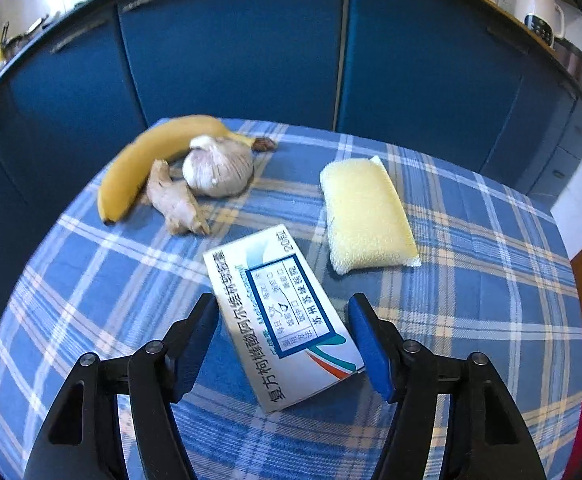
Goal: Collect trash
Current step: 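Move the left tool to the white medicine box and grasp it, then grasp the yellow sponge with the right tool while the left tool holds the box, then carry the medicine box and yellow sponge in both tools over the red bin, then open both tools to drop the sponge and medicine box into the bin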
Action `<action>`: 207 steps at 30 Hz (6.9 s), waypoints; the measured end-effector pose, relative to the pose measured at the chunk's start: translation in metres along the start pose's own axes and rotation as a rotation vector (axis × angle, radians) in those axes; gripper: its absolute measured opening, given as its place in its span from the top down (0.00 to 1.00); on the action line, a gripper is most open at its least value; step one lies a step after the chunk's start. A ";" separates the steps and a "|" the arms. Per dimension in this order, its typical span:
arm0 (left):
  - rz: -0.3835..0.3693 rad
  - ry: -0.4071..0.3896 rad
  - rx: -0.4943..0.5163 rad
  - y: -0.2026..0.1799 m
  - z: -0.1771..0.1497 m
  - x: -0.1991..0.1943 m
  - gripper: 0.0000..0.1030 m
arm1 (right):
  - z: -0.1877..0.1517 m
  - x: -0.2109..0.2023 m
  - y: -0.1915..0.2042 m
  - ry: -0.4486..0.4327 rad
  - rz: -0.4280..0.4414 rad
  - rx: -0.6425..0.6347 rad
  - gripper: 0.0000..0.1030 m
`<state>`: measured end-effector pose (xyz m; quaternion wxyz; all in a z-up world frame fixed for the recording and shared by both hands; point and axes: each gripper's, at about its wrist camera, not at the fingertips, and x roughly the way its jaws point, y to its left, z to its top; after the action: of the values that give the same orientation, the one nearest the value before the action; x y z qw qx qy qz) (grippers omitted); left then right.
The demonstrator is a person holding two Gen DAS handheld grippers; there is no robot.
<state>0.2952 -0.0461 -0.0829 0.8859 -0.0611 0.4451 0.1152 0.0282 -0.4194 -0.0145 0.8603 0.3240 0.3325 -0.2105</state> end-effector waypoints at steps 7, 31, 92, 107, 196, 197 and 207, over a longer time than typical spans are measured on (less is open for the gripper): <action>-0.044 0.002 0.013 0.001 -0.004 0.000 0.33 | 0.002 0.001 0.007 0.001 -0.002 -0.020 0.35; -0.157 -0.063 0.090 0.091 0.004 -0.035 0.43 | -0.007 -0.001 0.176 0.033 0.188 -0.292 0.35; -0.105 -0.097 -0.103 0.164 0.017 -0.011 0.43 | -0.090 0.181 0.434 0.260 0.231 -0.719 0.61; -0.119 -0.118 -0.078 0.159 0.015 -0.018 0.43 | -0.058 0.093 0.348 0.167 0.248 -0.605 0.61; -0.447 -0.070 0.305 0.018 -0.045 -0.132 0.81 | -0.005 0.021 0.047 0.047 0.084 0.008 0.49; -0.460 -0.069 0.327 0.008 -0.048 -0.136 0.81 | -0.006 0.020 0.044 0.046 0.085 0.014 0.46; -0.567 -0.027 0.516 -0.081 -0.086 -0.160 0.81 | -0.002 0.002 0.014 0.007 0.087 0.036 0.42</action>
<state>0.1569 -0.1663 -0.0054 0.8747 0.0449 0.4130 -0.2495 0.0363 -0.4086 -0.0112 0.8615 0.3544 0.3174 -0.1777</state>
